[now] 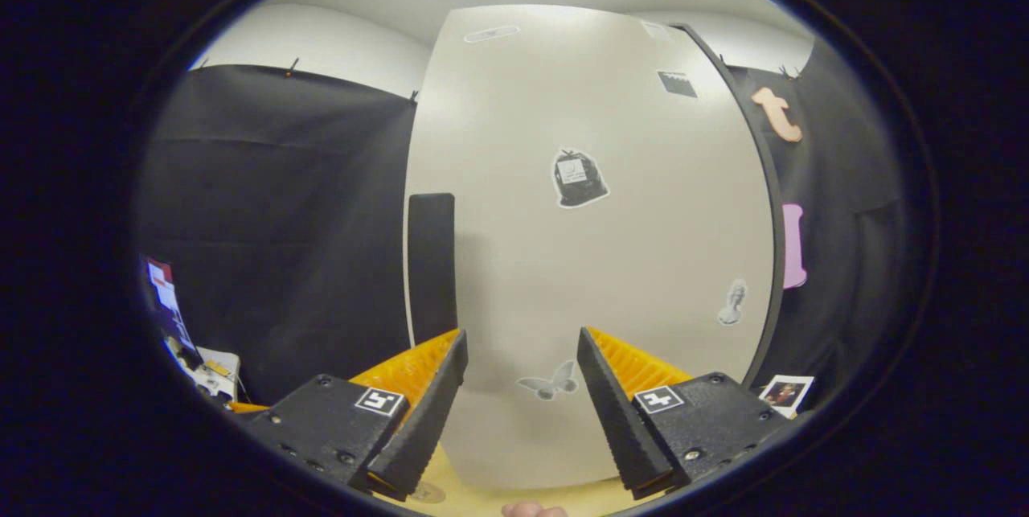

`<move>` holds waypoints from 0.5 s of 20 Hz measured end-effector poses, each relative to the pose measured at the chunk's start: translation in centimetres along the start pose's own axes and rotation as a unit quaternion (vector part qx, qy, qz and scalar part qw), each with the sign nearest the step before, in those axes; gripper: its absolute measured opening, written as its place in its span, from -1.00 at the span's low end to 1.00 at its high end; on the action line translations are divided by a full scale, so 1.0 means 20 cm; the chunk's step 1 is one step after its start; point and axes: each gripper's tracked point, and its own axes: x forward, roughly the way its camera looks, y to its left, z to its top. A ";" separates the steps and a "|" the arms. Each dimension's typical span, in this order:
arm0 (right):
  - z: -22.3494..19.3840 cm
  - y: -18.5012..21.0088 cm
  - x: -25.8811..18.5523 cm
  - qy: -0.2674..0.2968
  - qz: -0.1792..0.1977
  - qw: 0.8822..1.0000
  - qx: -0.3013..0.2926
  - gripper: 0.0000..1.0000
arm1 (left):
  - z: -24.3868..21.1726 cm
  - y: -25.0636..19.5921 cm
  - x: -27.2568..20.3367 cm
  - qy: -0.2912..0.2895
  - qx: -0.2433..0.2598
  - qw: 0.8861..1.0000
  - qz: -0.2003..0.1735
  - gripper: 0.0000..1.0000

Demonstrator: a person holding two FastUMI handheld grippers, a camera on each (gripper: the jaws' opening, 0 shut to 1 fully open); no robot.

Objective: Open the cabinet door with the right hand, grasp the bottle in the cabinet with the left hand and place it on the coaster, then close the cabinet door with the right hand.

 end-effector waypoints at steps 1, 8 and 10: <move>0.00 -0.01 -0.02 0.000 -0.002 1.000 0.001 0.80 | -0.01 0.01 0.00 0.001 0.002 1.000 0.003 0.89; -0.02 -0.20 -0.32 -0.015 -0.043 0.999 0.023 0.80 | 0.06 -0.05 -0.01 -0.016 -0.001 1.000 -0.007 0.89; -0.07 -0.31 -0.47 -0.015 -0.071 0.997 0.019 0.79 | 0.09 -0.11 -0.01 -0.027 -0.002 1.000 -0.016 0.89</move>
